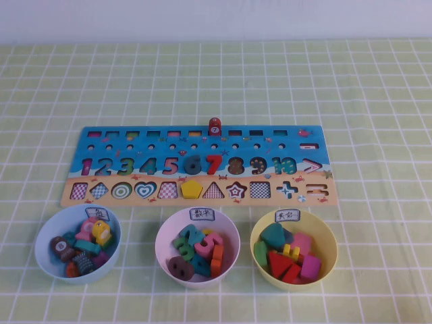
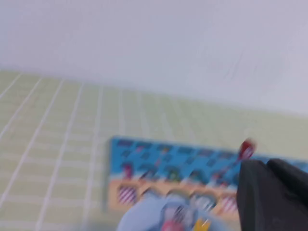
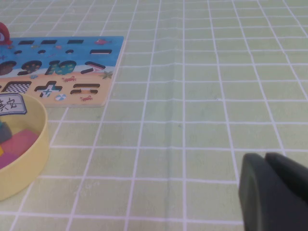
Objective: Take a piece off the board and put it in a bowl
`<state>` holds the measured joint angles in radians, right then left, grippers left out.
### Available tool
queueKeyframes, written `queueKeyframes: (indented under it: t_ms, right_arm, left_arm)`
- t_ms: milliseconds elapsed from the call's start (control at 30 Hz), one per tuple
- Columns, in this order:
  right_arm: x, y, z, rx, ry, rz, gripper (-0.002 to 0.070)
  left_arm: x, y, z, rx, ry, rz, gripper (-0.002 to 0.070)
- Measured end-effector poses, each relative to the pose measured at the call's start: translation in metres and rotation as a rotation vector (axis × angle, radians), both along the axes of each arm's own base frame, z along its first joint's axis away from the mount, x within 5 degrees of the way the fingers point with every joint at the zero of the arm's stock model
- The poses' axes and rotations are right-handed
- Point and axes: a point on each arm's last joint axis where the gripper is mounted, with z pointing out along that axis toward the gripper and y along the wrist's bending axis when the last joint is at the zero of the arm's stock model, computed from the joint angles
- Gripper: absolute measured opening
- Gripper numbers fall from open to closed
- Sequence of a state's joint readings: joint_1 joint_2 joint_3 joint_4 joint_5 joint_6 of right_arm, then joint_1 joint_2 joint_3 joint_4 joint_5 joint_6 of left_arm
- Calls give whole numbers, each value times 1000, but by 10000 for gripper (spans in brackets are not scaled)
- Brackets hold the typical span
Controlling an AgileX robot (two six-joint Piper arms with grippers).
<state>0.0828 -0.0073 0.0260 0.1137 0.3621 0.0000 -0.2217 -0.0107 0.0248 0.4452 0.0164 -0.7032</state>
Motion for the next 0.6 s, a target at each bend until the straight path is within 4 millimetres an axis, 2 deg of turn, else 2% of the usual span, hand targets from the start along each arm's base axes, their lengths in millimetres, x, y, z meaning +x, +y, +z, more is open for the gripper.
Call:
queueKeyframes:
  t_ms: [433, 600]
  right_arm:
    - [0, 0, 0, 0, 0, 0, -17]
    - [0, 0, 0, 0, 0, 0, -17]
  left_arm:
    - [-3, -6, 14, -50, -145, -76, -5]
    - [-6, -9, 21, -147, -202, -131, -5]
